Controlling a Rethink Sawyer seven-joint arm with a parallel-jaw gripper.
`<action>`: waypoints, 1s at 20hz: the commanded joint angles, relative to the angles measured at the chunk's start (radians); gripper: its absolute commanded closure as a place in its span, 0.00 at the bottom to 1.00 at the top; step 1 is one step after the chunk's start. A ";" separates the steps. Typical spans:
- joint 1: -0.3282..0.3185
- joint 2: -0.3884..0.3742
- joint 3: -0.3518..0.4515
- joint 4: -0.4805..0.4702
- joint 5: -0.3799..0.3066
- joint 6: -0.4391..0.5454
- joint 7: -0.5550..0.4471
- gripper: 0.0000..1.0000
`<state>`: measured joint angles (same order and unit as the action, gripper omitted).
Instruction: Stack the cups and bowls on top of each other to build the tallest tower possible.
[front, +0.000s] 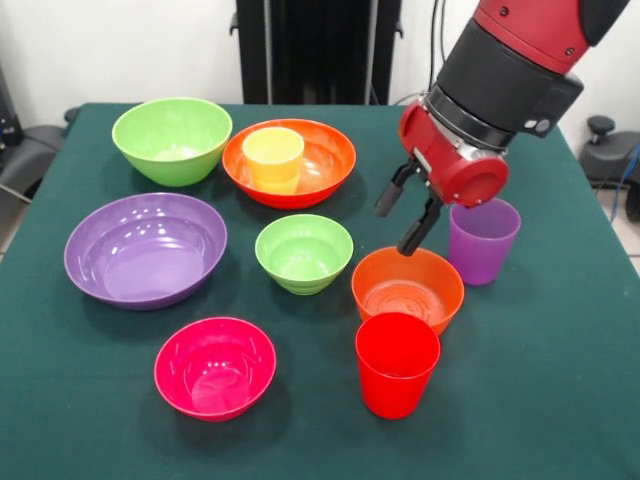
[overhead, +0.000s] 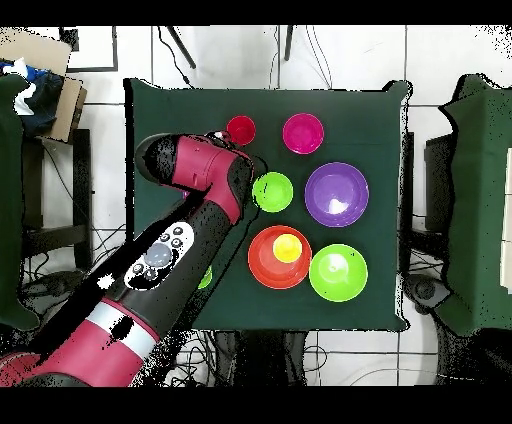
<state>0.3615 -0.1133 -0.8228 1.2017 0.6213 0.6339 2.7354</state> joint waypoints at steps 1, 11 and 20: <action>0.014 0.057 0.112 -0.046 0.033 0.067 0.243 0.00; -0.003 0.145 0.107 -0.079 0.056 -0.083 0.246 0.00; -0.022 0.188 0.100 -0.095 0.063 -0.172 0.220 0.00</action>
<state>0.3733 -0.0071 -0.8238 1.1549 0.6646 0.5478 2.7610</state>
